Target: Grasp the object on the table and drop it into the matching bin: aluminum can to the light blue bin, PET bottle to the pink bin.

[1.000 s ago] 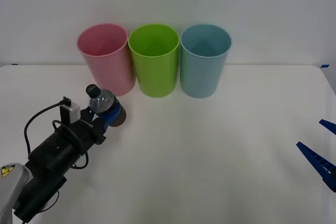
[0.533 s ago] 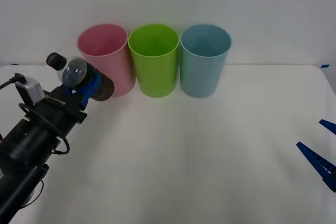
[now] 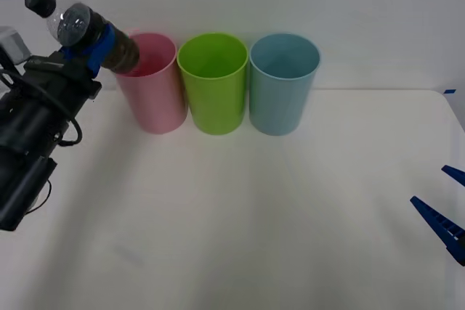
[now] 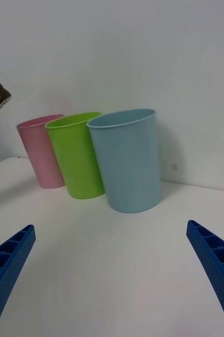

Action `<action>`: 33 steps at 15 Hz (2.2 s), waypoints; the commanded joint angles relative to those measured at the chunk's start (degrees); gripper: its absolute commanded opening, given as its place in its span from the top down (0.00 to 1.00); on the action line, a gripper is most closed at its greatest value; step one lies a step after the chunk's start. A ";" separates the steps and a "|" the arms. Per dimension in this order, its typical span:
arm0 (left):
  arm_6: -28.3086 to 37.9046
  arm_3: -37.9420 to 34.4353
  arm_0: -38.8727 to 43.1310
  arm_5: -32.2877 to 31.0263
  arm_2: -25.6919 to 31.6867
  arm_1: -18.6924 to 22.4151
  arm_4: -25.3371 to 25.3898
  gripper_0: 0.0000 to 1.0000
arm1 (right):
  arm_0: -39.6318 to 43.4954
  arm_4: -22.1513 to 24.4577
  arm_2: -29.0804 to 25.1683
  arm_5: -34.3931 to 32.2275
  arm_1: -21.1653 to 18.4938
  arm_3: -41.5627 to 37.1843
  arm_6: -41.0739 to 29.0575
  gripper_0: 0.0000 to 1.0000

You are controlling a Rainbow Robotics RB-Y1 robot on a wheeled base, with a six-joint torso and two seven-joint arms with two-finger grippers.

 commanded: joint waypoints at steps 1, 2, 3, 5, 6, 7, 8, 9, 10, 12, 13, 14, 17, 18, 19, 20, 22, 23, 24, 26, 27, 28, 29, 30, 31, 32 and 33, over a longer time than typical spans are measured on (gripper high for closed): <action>-0.48 6.93 -6.90 1.48 -0.92 1.22 -1.30 1.00 | 0.00 0.00 0.00 0.00 0.00 0.00 0.00 0.00; -0.56 9.65 -9.36 1.39 -1.10 1.22 -2.88 1.00 | 0.00 0.00 0.00 0.00 0.00 0.00 0.00 0.00; -0.74 12.11 -11.38 1.39 -1.45 1.22 -3.41 1.00 | 0.00 0.00 0.00 0.00 0.00 0.00 0.00 0.00; -1.18 17.12 -15.86 1.48 -2.33 1.22 -4.55 1.00 | 0.00 0.00 0.00 0.00 0.00 0.00 0.00 0.00; -1.27 19.15 -17.53 1.48 -2.94 1.31 -4.99 1.00 | 0.00 0.00 0.00 0.00 0.00 0.00 0.00 0.00; -1.44 20.90 -18.94 1.48 -3.21 1.22 -5.43 1.00 | 0.00 0.00 0.00 0.00 0.00 0.00 0.00 0.00; -1.62 22.92 -20.61 1.48 -3.82 1.22 -6.05 1.00 | 0.00 0.00 0.00 0.00 0.00 0.00 0.00 0.00; -1.71 23.98 -21.40 1.39 -3.91 1.22 -6.40 1.00 | 0.00 0.00 0.00 0.00 0.00 0.00 0.00 0.00; -1.88 24.95 -22.19 1.39 -4.09 1.22 -6.75 1.00 | 0.00 0.00 0.00 0.00 0.00 0.00 0.00 0.00; -2.06 25.56 -22.45 1.30 -4.17 1.22 -7.28 0.99 | 0.00 0.00 0.00 0.00 0.00 0.00 0.00 0.00; -2.06 25.56 -22.36 1.30 -4.17 1.13 -7.45 0.96 | 0.00 0.00 0.00 0.00 0.00 0.00 0.00 0.00; -2.06 25.56 -22.36 1.30 -4.09 1.13 -7.54 0.93 | 0.00 0.00 0.00 0.00 0.00 0.00 0.00 0.00; -1.62 25.56 -22.36 1.22 -4.53 1.13 -7.63 0.84 | 0.00 0.00 0.00 0.00 0.00 0.00 0.00 0.00; -1.36 25.56 -22.45 1.57 -4.79 1.04 -7.45 0.29 | 0.00 0.00 0.00 0.00 0.00 0.00 0.00 0.00; -1.36 25.56 -22.36 2.10 -5.23 1.04 -7.19 0.00 | 0.00 0.00 0.00 0.00 0.00 0.00 0.00 0.00; -1.27 25.56 -22.45 2.36 -5.49 1.04 -6.75 0.00 | 0.00 0.00 0.00 0.00 0.00 0.00 0.00 0.00; -1.27 25.56 -22.45 2.27 -5.67 1.04 -6.75 0.00 | 0.00 0.00 0.00 0.00 0.00 0.00 0.00 0.00; -1.27 25.56 -22.45 2.18 -5.67 1.04 -6.31 0.00 | 0.00 0.00 0.00 0.00 0.00 0.00 0.00 0.00; -1.36 25.56 -22.45 1.92 -5.67 1.04 -6.22 0.00 | 0.00 0.00 0.00 0.00 0.00 0.00 0.00 0.00; -1.27 25.56 -22.36 0.87 -5.58 1.04 -5.43 0.00 | 0.00 0.00 0.00 0.00 0.00 0.00 0.00 0.00; -1.27 25.47 -22.19 0.16 -5.58 1.13 -4.99 0.00 | 0.00 0.00 0.00 0.00 0.00 0.00 0.00 0.00; -1.53 25.56 -21.84 -0.72 -5.58 1.48 -4.29 0.00 | 0.00 0.00 0.00 0.00 0.00 0.00 0.00 0.00; -1.53 25.47 -21.40 -1.68 -5.58 2.01 -3.50 0.00 | 0.00 0.00 0.00 0.00 0.00 0.00 0.00 0.00; -1.79 25.12 -20.52 -2.65 -5.58 2.71 -2.27 0.00 | 0.00 0.00 0.00 0.00 0.00 0.00 0.00 0.00; -1.79 23.89 -19.29 -3.00 -5.58 3.42 -0.86 0.00 | 0.00 0.00 0.00 0.00 0.00 0.00 0.00 0.00; -1.79 22.75 -18.15 -3.27 -5.67 3.94 0.02 0.00 | 0.00 0.00 0.00 0.00 0.00 0.00 0.00 0.00; -1.79 21.17 -16.48 -3.53 -5.58 4.56 1.34 0.00 | 0.00 0.00 0.00 0.00 0.00 0.00 0.00 0.00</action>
